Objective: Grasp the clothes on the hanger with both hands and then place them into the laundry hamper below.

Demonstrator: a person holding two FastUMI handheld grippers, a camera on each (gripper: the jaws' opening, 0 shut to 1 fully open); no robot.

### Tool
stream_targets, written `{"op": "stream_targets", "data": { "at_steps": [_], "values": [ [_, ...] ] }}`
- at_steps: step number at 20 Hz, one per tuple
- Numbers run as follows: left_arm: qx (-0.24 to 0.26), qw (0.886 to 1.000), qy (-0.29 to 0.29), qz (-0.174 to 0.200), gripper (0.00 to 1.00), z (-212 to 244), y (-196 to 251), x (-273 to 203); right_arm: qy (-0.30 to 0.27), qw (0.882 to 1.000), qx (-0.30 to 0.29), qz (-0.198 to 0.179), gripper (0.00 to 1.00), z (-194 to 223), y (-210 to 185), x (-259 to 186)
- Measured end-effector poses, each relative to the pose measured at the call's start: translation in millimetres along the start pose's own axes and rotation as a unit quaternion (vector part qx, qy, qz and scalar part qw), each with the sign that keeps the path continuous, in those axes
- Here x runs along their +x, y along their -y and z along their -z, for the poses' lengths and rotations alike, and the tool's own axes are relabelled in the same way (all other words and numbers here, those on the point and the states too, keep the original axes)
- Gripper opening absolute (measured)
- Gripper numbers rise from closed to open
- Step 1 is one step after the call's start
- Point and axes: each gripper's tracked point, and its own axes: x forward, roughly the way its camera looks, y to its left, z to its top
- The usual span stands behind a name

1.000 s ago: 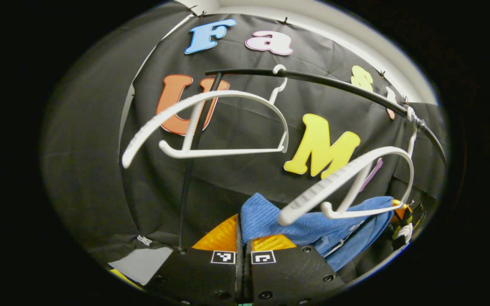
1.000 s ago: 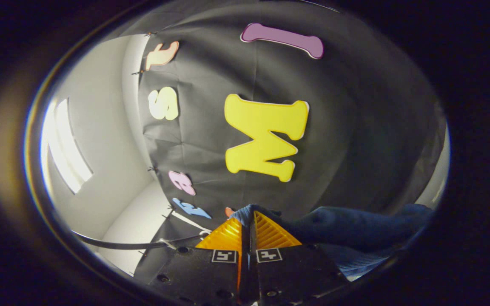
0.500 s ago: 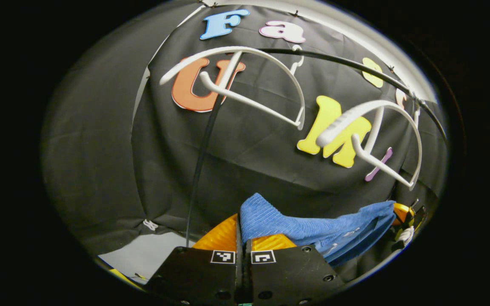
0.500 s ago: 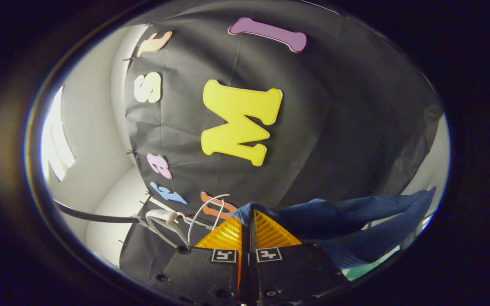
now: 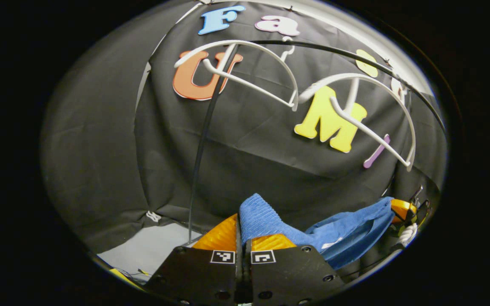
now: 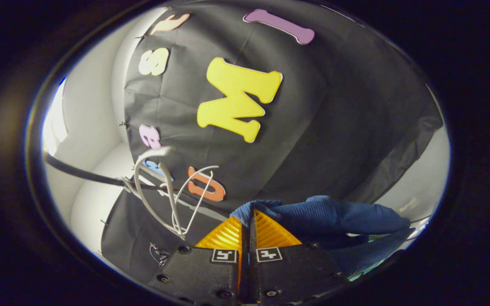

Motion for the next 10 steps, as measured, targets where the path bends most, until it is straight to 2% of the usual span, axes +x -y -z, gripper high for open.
{"op": "stream_targets", "data": {
  "at_steps": [2,3,7,8,9,10],
  "values": [
    [0.006,1.000,-0.010,0.010,0.04,7,13,-12,-0.017,1.000,-0.019,0.004,0.04,24,-9,-2],
    [0.012,1.000,-0.014,0.014,0.00,9,20,-19,-0.024,0.999,-0.031,0.007,0.04,37,-15,-3],
    [0.058,0.998,-0.029,0.025,0.00,19,51,-42,-0.052,0.996,-0.073,0.008,0.04,79,-47,-2],
    [0.069,0.997,-0.033,0.030,0.04,20,57,-48,-0.060,0.994,-0.085,0.009,0.04,89,-55,-1],
    [0.075,0.996,-0.037,0.033,0.00,20,63,-53,-0.067,0.993,-0.098,0.011,0.04,98,-63,2],
    [0.078,0.996,-0.039,0.037,0.04,21,68,-56,-0.074,0.991,-0.110,0.010,0.04,109,-72,6]
  ]
}}
